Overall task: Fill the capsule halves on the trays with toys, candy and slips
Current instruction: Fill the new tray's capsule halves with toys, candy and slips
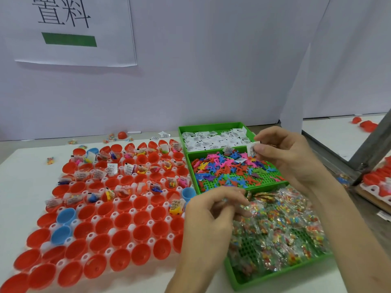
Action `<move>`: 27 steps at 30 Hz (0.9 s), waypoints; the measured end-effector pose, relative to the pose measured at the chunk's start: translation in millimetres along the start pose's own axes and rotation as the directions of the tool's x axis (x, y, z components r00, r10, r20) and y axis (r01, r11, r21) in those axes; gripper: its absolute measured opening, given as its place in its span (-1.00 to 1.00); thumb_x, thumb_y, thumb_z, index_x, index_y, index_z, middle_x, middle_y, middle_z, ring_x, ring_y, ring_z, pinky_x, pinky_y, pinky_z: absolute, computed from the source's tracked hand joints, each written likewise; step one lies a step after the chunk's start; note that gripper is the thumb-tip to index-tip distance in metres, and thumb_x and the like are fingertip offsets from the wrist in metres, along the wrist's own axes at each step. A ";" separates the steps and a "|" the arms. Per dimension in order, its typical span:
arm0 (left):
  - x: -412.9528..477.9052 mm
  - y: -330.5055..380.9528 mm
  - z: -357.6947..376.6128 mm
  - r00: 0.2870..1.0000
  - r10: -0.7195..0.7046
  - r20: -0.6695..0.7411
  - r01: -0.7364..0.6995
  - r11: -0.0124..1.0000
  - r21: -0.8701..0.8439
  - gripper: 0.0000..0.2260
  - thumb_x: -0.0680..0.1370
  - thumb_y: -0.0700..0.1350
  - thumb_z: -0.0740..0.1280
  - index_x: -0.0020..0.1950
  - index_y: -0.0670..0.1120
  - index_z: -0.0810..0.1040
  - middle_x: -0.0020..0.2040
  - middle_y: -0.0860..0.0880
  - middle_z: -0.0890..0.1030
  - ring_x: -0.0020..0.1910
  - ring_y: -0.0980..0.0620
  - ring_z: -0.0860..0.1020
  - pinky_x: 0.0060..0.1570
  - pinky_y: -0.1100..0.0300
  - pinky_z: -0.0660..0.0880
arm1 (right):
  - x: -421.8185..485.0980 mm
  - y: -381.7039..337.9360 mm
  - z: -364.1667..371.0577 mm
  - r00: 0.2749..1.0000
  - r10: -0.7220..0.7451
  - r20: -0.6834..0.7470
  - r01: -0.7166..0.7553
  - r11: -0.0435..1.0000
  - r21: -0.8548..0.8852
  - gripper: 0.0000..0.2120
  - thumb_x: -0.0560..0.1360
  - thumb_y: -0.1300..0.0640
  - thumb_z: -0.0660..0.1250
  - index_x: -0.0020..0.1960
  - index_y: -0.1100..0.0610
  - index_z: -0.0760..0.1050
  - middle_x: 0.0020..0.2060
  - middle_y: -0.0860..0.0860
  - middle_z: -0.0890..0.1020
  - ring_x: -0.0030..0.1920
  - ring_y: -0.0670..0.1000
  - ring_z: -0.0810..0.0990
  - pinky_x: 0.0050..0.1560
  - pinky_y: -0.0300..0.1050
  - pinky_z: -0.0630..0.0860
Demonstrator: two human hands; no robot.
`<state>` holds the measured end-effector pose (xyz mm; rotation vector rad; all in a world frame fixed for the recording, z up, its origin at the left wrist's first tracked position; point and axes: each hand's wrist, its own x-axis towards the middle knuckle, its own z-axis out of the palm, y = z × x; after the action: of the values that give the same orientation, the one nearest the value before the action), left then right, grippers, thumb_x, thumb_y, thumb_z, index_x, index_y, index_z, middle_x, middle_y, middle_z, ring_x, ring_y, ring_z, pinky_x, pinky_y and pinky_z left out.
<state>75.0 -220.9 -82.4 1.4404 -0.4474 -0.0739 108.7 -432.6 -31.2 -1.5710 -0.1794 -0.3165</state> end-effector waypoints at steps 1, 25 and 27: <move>1.1 -0.3 -0.7 1.000 -0.013 -0.015 0.013 1.000 0.007 -0.65 0.57 -0.46 0.26 -0.18 -0.09 0.72 -0.13 0.01 0.72 -0.23 -0.03 0.71 -0.22 0.16 0.64 | -1.6 -1.8 -0.6 0.998 0.005 0.066 -0.006 1.000 0.012 -0.75 0.20 0.15 0.64 -0.15 0.04 0.67 -0.31 0.00 0.65 -0.29 -0.04 0.63 -0.20 -0.24 0.59; 3.9 0.4 -5.3 0.987 -0.025 -0.158 0.022 1.000 -0.018 -0.64 0.59 -0.40 0.30 -0.12 0.07 0.63 -0.14 0.00 0.69 -0.20 -0.04 0.72 -0.29 0.17 0.63 | 2.0 14.8 -11.6 0.988 0.078 -0.134 -0.153 0.634 -0.758 -0.93 0.48 0.06 0.50 -0.17 -0.05 0.64 -0.27 -0.13 0.67 -0.26 -0.21 0.59 -0.22 -0.32 0.42; 3.8 -1.0 -5.0 0.987 -0.026 -0.157 0.025 1.000 -0.008 -0.65 0.58 -0.41 0.29 -0.20 0.03 0.59 -0.18 -0.03 0.67 -0.21 -0.05 0.72 -0.29 0.18 0.61 | 2.8 28.4 -18.8 0.966 0.192 -0.175 -0.250 0.498 -0.830 -0.90 0.45 0.09 0.52 -0.21 -0.05 0.64 -0.24 -0.13 0.67 -0.19 -0.19 0.59 -0.23 -0.30 0.41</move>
<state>80.4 -217.5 -82.7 1.4345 -0.2993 0.0177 118.5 -452.4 -57.3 -2.5479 0.2939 -0.2522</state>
